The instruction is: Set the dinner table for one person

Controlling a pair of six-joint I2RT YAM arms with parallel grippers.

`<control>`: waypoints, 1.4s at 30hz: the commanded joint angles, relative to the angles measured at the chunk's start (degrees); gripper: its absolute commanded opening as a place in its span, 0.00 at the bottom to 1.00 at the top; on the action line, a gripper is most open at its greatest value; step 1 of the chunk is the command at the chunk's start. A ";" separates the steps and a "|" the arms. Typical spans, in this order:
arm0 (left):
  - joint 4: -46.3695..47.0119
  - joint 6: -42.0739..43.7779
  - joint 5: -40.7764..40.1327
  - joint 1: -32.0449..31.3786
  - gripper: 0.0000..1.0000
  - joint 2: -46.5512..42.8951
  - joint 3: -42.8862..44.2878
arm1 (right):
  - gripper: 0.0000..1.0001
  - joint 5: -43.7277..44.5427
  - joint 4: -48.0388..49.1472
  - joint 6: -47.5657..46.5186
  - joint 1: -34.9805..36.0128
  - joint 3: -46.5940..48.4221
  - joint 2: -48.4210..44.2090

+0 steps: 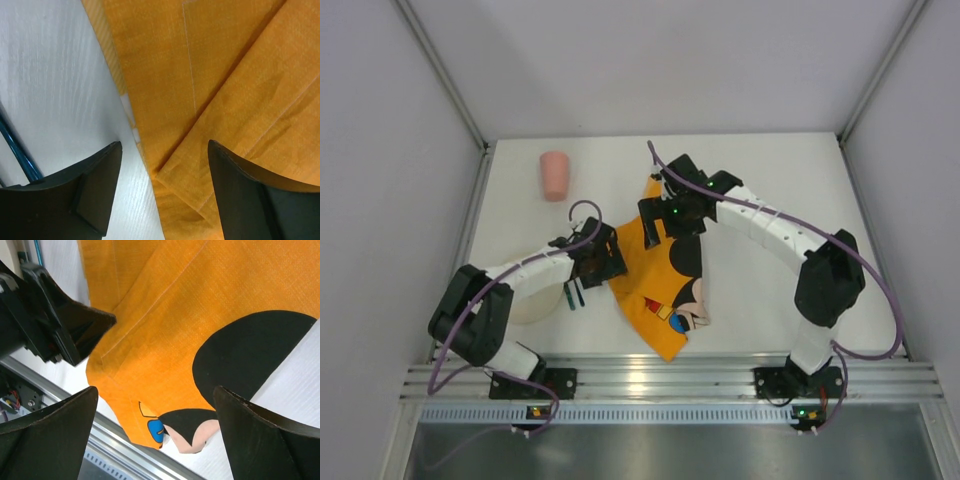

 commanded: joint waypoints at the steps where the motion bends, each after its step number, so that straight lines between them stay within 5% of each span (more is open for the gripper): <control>1: 7.07 -1.28 -2.41 1.93 0.74 2.11 -1.44 | 1.00 0.40 -2.18 -1.22 0.40 0.38 -1.88; 6: 10.33 0.74 -1.97 7.29 0.62 3.96 -3.19 | 1.00 0.76 -2.62 -1.22 0.40 -3.06 -3.20; 13: 15.69 3.20 3.48 10.11 0.21 10.28 -4.78 | 1.00 -3.02 -2.26 -1.13 1.80 2.62 3.19; 14: 15.78 4.42 4.26 10.20 0.08 10.55 -4.61 | 1.00 -3.55 -2.88 -1.22 2.24 4.39 4.61; 17: 14.65 6.09 4.18 10.29 0.00 10.99 -3.20 | 1.00 -3.55 -5.59 -1.48 4.96 13.08 11.61; 24: 11.74 8.65 6.55 10.72 0.00 11.52 -0.39 | 1.00 -4.52 -8.07 -1.22 10.59 22.16 21.67; 42: 6.03 13.92 10.34 17.14 0.00 11.00 2.07 | 0.97 14.28 -4.20 -4.56 17.28 7.39 24.39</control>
